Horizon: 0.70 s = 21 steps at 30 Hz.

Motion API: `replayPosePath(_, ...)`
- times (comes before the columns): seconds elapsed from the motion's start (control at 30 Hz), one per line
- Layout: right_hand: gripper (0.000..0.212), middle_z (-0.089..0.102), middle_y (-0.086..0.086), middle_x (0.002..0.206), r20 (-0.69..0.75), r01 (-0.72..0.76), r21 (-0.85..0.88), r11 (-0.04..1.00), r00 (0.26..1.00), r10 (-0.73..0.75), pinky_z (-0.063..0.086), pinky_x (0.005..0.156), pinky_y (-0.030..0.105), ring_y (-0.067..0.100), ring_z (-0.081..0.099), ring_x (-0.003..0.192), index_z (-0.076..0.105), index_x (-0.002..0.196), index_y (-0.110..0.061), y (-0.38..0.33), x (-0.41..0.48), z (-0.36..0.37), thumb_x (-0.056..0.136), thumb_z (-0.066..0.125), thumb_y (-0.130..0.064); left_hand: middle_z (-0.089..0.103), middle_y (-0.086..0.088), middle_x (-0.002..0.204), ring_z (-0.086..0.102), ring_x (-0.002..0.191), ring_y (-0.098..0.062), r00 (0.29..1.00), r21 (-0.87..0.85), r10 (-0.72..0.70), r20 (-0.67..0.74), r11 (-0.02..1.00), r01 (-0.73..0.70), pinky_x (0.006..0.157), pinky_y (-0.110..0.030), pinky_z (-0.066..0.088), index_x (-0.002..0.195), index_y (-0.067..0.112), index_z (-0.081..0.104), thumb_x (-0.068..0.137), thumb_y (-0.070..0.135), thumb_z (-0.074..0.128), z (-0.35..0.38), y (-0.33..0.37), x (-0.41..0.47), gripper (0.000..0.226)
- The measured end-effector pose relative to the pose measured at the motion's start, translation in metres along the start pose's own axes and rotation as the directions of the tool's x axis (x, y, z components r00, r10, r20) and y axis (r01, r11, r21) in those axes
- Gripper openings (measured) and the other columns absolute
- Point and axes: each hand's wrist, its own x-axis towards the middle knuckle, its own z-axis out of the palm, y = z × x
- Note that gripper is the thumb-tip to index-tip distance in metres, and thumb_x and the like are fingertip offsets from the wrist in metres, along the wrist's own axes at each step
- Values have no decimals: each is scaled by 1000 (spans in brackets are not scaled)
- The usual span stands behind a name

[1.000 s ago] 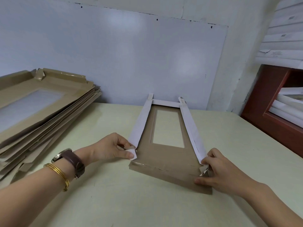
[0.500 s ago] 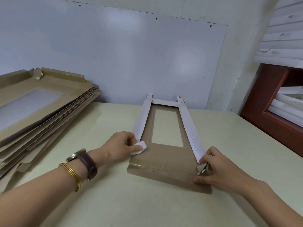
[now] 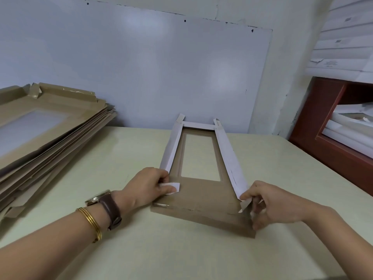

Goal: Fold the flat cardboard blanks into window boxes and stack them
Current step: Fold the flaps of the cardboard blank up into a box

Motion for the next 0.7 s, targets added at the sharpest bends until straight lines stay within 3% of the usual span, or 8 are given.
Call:
replayPosePath(0.13, 45, 60, 7, 104, 38, 1, 52, 999, 999, -3, 55, 87, 33, 15, 68, 87, 64, 113, -20, 1, 1, -4, 74, 77, -2, 38, 6, 57, 32, 54, -11, 1000, 11, 6, 5, 1000, -6, 54, -25, 27, 63, 18, 41, 83, 43, 70, 1, -2, 1, 43)
replayPosePath(0.27, 16, 63, 7, 80, 8, 23, 54, 998, 1000, -23, 49, 66, 29, 16, 59, 65, 73, 98, -11, 0, 5, -6, 84, 72, -20, 37, 5, 56, 32, 54, -12, 1000, 17, 17, 14, 1000, -17, 53, -25, 27, 62, 19, 39, 84, 44, 69, 1, -3, 1, 45)
replayPosePath(0.33, 35, 46, 2, 63, -37, 43, 34, 998, 998, -42, 36, 55, 24, 12, 40, 55, 68, 78, -4, -1, 8, -4, 87, 69, -38, 38, 5, 56, 33, 54, -12, 1000, 23, 16, 5, 1000, -16, 53, -25, 27, 62, 18, 40, 83, 44, 69, 2, -3, 2, 44)
replayPosePath(0.4, 48, 40, -3, 58, -160, 15, -3, 1000, 987, -16, 30, 52, 18, 10, 35, 53, 59, 64, -5, -1, 12, 4, 87, 67, -47, 39, 6, 57, 34, 54, -11, 1000, 18, 12, -5, 1000, -12, 53, -24, 28, 64, 17, 43, 83, 45, 69, 3, -4, 2, 42)
replayPosePath(0.57, 32, 47, -5, 81, -389, -20, -134, 991, 920, -34, 36, 60, 20, 8, 48, 70, 55, 71, -22, 1, 15, 34, 87, 63, -49, 40, 9, 55, 36, 53, -8, 996, -58, -24, -83, 998, 19, 51, -22, 28, 65, 22, 38, 76, 44, 75, 7, -5, -1, 44)
replayPosePath(0.7, 29, 45, -7, 73, -475, 27, -75, 997, 878, -59, 32, 58, 21, 7, 45, 68, 46, 69, -30, 2, 14, 45, 84, 70, -33, 41, 9, 52, 37, 50, -9, 991, -87, -54, -125, 995, 44, 50, -22, 29, 59, 20, 41, 71, 48, 78, 9, -7, -3, 48)
